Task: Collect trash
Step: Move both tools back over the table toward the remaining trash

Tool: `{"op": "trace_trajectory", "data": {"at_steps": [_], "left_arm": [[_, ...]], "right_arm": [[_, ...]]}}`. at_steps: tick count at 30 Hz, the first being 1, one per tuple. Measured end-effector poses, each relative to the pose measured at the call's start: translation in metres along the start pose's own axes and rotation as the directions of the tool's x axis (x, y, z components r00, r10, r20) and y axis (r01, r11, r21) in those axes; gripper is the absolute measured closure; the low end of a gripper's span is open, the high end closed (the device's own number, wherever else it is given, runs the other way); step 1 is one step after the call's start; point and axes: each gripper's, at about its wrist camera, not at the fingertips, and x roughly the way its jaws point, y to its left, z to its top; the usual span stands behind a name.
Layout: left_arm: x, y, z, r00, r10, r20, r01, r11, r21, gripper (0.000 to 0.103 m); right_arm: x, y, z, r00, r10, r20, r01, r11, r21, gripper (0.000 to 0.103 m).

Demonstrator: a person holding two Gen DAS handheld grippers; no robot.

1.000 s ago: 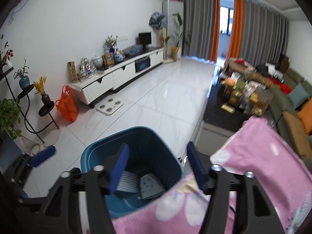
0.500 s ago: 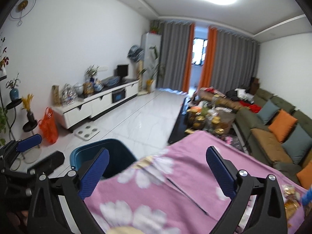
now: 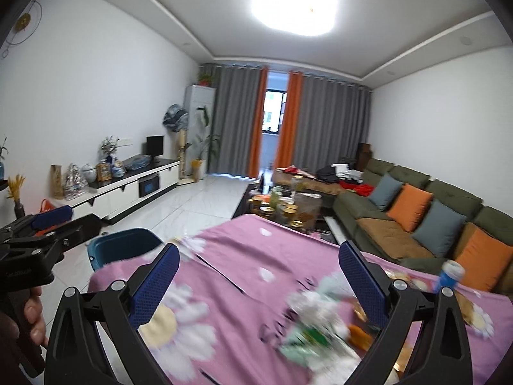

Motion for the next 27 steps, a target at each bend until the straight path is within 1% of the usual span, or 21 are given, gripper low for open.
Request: {"op": "trace_trajectory", "data": {"at_steps": [2, 5, 8, 9, 13, 19, 20, 23, 27], "left_arm": [[0.002, -0.009, -0.006, 0.998, -0.066, -0.025, 0.066, 0.998, -0.005, 0.006], [0.008, -0.022, -0.015, 0.989, -0.135, -0.062, 0.135, 0.991, 0.008, 0.006], [0.009, -0.046, -0.026, 0.977, -0.189, -0.103, 0.195, 0.979, 0.052, 0.006], [0.008, -0.056, -0.028, 0.969, -0.218, -0.117, 0.227, 0.972, 0.067, 0.006], [0.006, -0.079, -0.037, 0.956, -0.261, -0.132, 0.276, 0.956, 0.104, 0.006], [0.001, -0.108, -0.047, 0.942, -0.299, -0.151, 0.323, 0.93, 0.176, 0.006], [0.001, -0.11, -0.049, 0.937, -0.309, -0.161, 0.335, 0.926, 0.176, 0.006], [0.009, -0.112, -0.052, 0.931, -0.314, -0.187, 0.345, 0.924, 0.166, 0.006], [0.026, -0.112, -0.055, 0.924, -0.315, -0.218, 0.352, 0.922, 0.162, 0.006]], "right_arm": [[-0.015, -0.013, -0.013, 0.999, -0.038, -0.001, 0.038, 0.999, 0.01, 0.007], [-0.034, -0.031, -0.031, 0.997, -0.072, -0.012, 0.073, 0.997, 0.035, 0.007], [-0.049, -0.044, -0.047, 0.995, -0.099, -0.034, 0.1, 0.994, 0.051, 0.007], [-0.054, -0.048, -0.053, 0.994, -0.104, -0.041, 0.107, 0.992, 0.061, 0.007], [-0.073, -0.057, -0.073, 0.989, -0.128, -0.069, 0.134, 0.988, 0.078, 0.007], [-0.095, -0.067, -0.097, 0.982, -0.142, -0.125, 0.157, 0.98, 0.12, 0.007], [-0.096, -0.071, -0.101, 0.98, -0.143, -0.14, 0.161, 0.979, 0.128, 0.007], [-0.097, -0.078, -0.111, 0.975, -0.149, -0.165, 0.174, 0.973, 0.148, 0.007], [-0.088, -0.088, -0.117, 0.972, -0.129, -0.198, 0.168, 0.967, 0.193, 0.007]]}}
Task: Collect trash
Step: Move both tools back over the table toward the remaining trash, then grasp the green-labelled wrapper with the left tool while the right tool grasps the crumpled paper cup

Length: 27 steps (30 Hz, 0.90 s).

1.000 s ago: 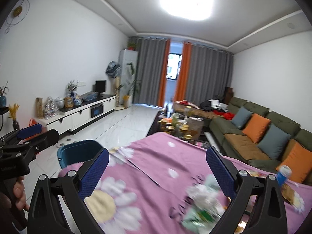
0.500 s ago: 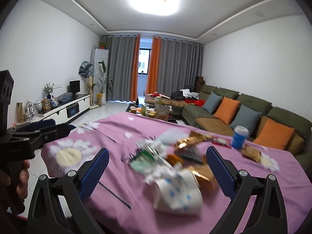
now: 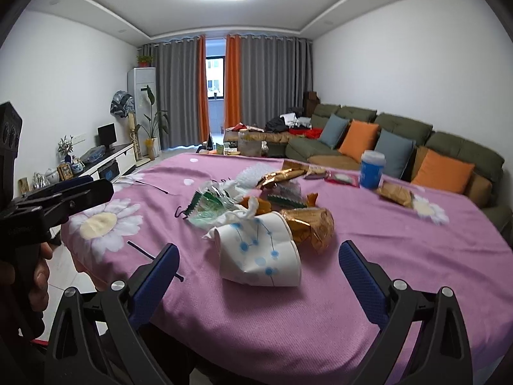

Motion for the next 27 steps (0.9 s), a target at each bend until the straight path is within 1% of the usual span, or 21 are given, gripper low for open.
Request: {"op": "trace_trajectory", "data": {"at_steps": [2, 11, 14, 20, 23, 25, 27], "left_arm": [[0.01, 0.002, 0.001, 1.0, -0.003, -0.015, 0.003, 1.0, 0.006, 0.006], [0.057, 0.005, 0.008, 0.998, -0.028, -0.062, 0.031, 0.998, 0.046, 0.006], [0.078, 0.007, 0.01, 0.995, -0.055, -0.085, 0.059, 0.997, 0.042, 0.006], [0.118, 0.007, 0.015, 0.989, -0.051, -0.136, 0.057, 0.998, 0.036, 0.006], [0.14, 0.007, 0.014, 0.983, -0.049, -0.179, 0.056, 0.998, 0.033, 0.006], [0.157, 0.006, 0.012, 0.974, -0.045, -0.223, 0.055, 0.998, 0.038, 0.007], [0.169, 0.005, 0.011, 0.967, -0.053, -0.249, 0.064, 0.997, 0.035, 0.012]], "right_arm": [[0.006, -0.004, -0.001, 1.0, 0.002, -0.018, -0.002, 1.0, 0.012, 0.007], [0.044, -0.013, 0.001, 0.992, 0.064, -0.113, -0.06, 0.997, 0.043, 0.007], [0.053, -0.012, 0.002, 0.988, 0.079, -0.135, -0.074, 0.996, 0.041, 0.007], [0.069, -0.015, 0.002, 0.981, 0.09, -0.173, -0.083, 0.995, 0.051, 0.007], [0.074, -0.017, 0.001, 0.977, 0.097, -0.187, -0.088, 0.994, 0.057, 0.007], [0.077, -0.018, 0.0, 0.975, 0.101, -0.196, -0.091, 0.994, 0.061, 0.007], [0.079, -0.019, 0.0, 0.972, 0.111, -0.205, -0.099, 0.993, 0.07, 0.007]]}}
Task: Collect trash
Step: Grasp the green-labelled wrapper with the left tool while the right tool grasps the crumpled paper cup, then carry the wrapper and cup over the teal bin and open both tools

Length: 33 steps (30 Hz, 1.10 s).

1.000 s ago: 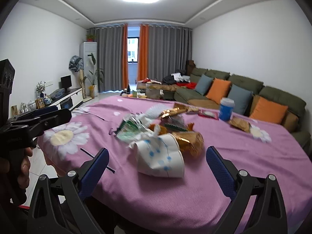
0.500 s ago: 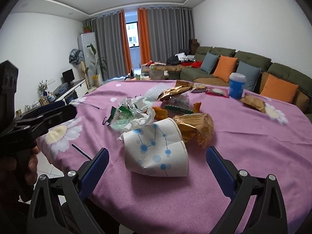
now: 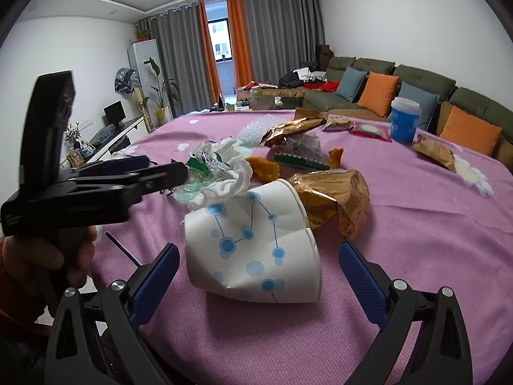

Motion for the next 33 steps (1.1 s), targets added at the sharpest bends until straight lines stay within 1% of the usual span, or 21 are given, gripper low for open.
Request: {"op": "trace_trajectory", "data": {"at_steps": [1, 2, 3, 5, 6, 7, 8, 9, 11, 12, 16, 17, 22, 25, 29, 33], "left_arm": [[0.006, 0.0, 0.001, 1.0, -0.01, -0.013, 0.01, 1.0, -0.002, 0.012], [0.011, 0.0, 0.001, 1.0, -0.015, -0.025, 0.015, 1.0, -0.005, 0.016], [0.019, 0.001, 0.002, 0.999, -0.023, -0.044, 0.023, 1.0, -0.01, 0.022], [0.027, 0.003, 0.003, 0.996, -0.049, -0.075, 0.047, 0.998, -0.028, 0.025], [0.032, 0.005, 0.002, 0.994, -0.058, -0.09, 0.055, 0.998, -0.038, 0.031], [0.035, 0.006, 0.002, 0.993, -0.068, -0.1, 0.063, 0.997, -0.049, 0.034], [0.04, 0.009, 0.002, 0.991, -0.074, -0.114, 0.066, 0.996, -0.067, 0.04], [0.043, 0.012, 0.001, 0.99, -0.083, -0.118, 0.073, 0.994, -0.087, 0.047], [0.045, 0.016, 0.001, 0.988, -0.092, -0.121, 0.079, 0.991, -0.108, 0.05], [0.046, 0.016, 0.0, 0.989, -0.094, -0.117, 0.081, 0.991, -0.11, 0.055], [0.04, 0.015, -0.001, 0.994, -0.077, -0.073, 0.069, 0.992, -0.106, 0.06], [0.039, 0.016, -0.001, 0.995, -0.076, -0.058, 0.07, 0.992, -0.107, 0.07], [0.025, 0.018, -0.002, 0.997, -0.068, -0.026, 0.065, 0.992, -0.112, 0.071], [0.014, 0.019, -0.002, 0.997, -0.071, -0.001, 0.07, 0.991, -0.113, 0.071], [-0.01, 0.023, -0.001, 0.997, -0.066, 0.043, 0.07, 0.991, -0.112, 0.071], [-0.043, 0.033, 0.0, 0.994, -0.043, 0.105, 0.056, 0.991, -0.12, 0.071]], "right_arm": [[0.001, 0.0, 0.0, 1.0, 0.006, -0.004, -0.006, 1.0, 0.002, 0.008], [0.002, 0.0, 0.0, 1.0, 0.013, -0.011, -0.013, 1.0, 0.005, 0.01], [0.003, -0.001, 0.001, 1.0, 0.017, -0.015, -0.017, 1.0, 0.006, 0.011], [0.005, -0.002, 0.001, 0.999, 0.029, -0.025, -0.029, 1.0, 0.01, 0.015], [0.006, -0.003, 0.001, 0.999, 0.033, -0.029, -0.033, 0.999, 0.011, 0.017], [0.006, -0.003, 0.0, 0.999, 0.037, -0.031, -0.037, 0.999, 0.014, 0.021], [0.006, -0.004, 0.0, 0.998, 0.044, -0.034, -0.043, 0.999, 0.019, 0.025], [0.007, -0.005, 0.0, 0.998, 0.05, -0.039, -0.049, 0.999, 0.022, 0.027], [0.008, -0.007, -0.001, 0.997, 0.057, -0.043, -0.056, 0.998, 0.025, 0.028], [0.008, -0.006, -0.001, 0.997, 0.06, -0.045, -0.059, 0.998, 0.024, 0.028], [0.004, -0.006, -0.001, 0.997, 0.062, -0.037, -0.061, 0.998, 0.027, 0.028], [0.001, -0.006, -0.001, 0.998, 0.054, -0.031, -0.053, 0.998, 0.026, 0.028], [-0.012, -0.009, 0.001, 1.0, 0.024, -0.011, -0.024, 0.999, 0.028, 0.028], [-0.025, -0.011, 0.003, 1.0, -0.012, 0.014, 0.011, 0.999, 0.03, 0.028], [-0.042, -0.009, 0.009, 0.997, -0.043, 0.057, 0.042, 0.999, 0.024, 0.028], [-0.055, 0.006, 0.021, 0.994, -0.037, 0.103, 0.039, 0.999, -0.015, 0.028]]}}
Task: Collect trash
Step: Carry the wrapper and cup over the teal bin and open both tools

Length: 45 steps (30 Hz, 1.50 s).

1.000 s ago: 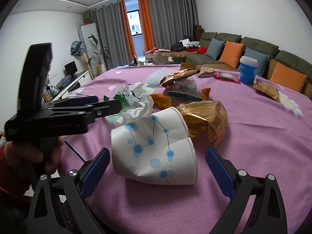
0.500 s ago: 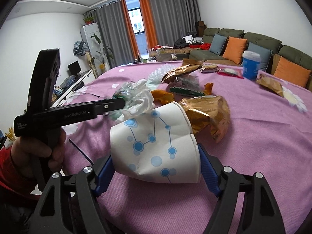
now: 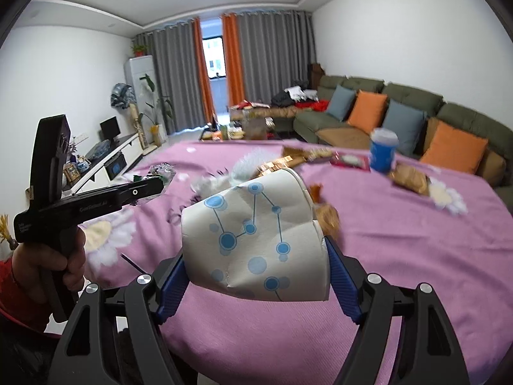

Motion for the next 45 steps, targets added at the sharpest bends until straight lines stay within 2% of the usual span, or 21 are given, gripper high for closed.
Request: {"op": "trace_trajectory", "data": {"at_steps": [5, 10, 17, 24, 34, 39, 45], "left_arm": [[-0.045, 0.016, 0.0, 0.997, 0.037, 0.074, -0.035, 0.999, -0.019, 0.071], [-0.081, 0.036, -0.005, 0.989, 0.091, 0.114, -0.086, 0.995, -0.048, 0.071], [-0.128, 0.074, -0.013, 0.968, 0.19, 0.163, -0.176, 0.979, -0.098, 0.071], [-0.168, 0.111, -0.017, 0.934, 0.3, 0.196, -0.276, 0.951, -0.143, 0.071], [-0.212, 0.162, -0.022, 0.878, 0.438, 0.191, -0.402, 0.893, -0.2, 0.071], [-0.23, 0.185, -0.025, 0.855, 0.485, 0.182, -0.443, 0.867, -0.227, 0.071], [-0.243, 0.21, -0.029, 0.836, 0.527, 0.154, -0.481, 0.838, -0.259, 0.07]], "right_arm": [[0.001, 0.03, 0.015, 0.998, 0.049, 0.034, -0.047, 0.997, -0.065, 0.028], [0.011, 0.064, 0.029, 0.993, 0.109, 0.047, -0.102, 0.986, -0.131, 0.028], [0.033, 0.113, 0.049, 0.976, 0.209, 0.055, -0.193, 0.958, -0.212, 0.028], [0.059, 0.166, 0.07, 0.949, 0.312, 0.036, -0.29, 0.913, -0.287, 0.028], [0.101, 0.237, 0.101, 0.898, 0.439, -0.019, -0.417, 0.84, -0.347, 0.028], [0.12, 0.265, 0.112, 0.879, 0.474, -0.056, -0.459, 0.809, -0.367, 0.028], [0.157, 0.294, 0.12, 0.858, 0.498, -0.125, -0.507, 0.784, -0.357, 0.028]]}}
